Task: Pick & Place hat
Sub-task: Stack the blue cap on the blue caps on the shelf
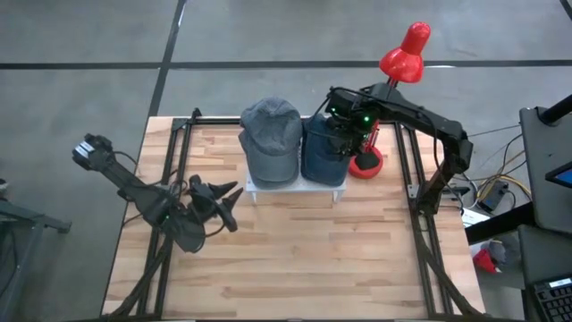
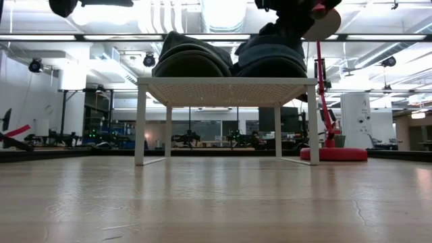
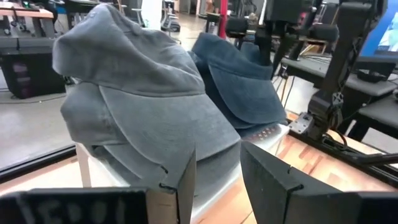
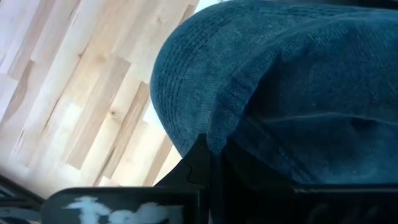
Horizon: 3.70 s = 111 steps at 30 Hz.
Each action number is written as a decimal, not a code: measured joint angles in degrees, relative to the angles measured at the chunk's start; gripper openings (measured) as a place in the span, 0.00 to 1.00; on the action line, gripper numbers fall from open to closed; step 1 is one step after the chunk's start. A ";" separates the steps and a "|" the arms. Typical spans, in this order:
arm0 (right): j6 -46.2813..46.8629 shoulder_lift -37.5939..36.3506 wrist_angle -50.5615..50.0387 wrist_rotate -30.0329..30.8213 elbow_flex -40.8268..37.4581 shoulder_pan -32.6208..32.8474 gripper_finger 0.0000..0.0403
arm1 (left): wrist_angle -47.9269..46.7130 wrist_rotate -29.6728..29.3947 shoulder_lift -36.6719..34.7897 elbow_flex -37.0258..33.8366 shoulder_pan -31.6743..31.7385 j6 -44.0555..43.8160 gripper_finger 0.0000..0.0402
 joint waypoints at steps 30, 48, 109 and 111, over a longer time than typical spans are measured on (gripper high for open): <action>-0.13 -0.02 2.60 7.86 -1.68 3.69 0.03 | 1.55 0.42 -1.12 -0.84 0.61 0.12 0.32; 2.64 -2.67 2.57 13.94 5.20 3.68 0.03 | 1.58 0.74 -1.10 -0.84 0.61 0.02 0.32; 4.70 -2.62 4.49 13.50 1.43 4.65 0.26 | 2.86 2.15 -1.08 -0.84 1.75 1.40 0.32; 4.71 -2.62 4.92 13.50 1.43 4.93 0.25 | 2.88 2.38 -1.08 -0.84 1.75 1.40 0.32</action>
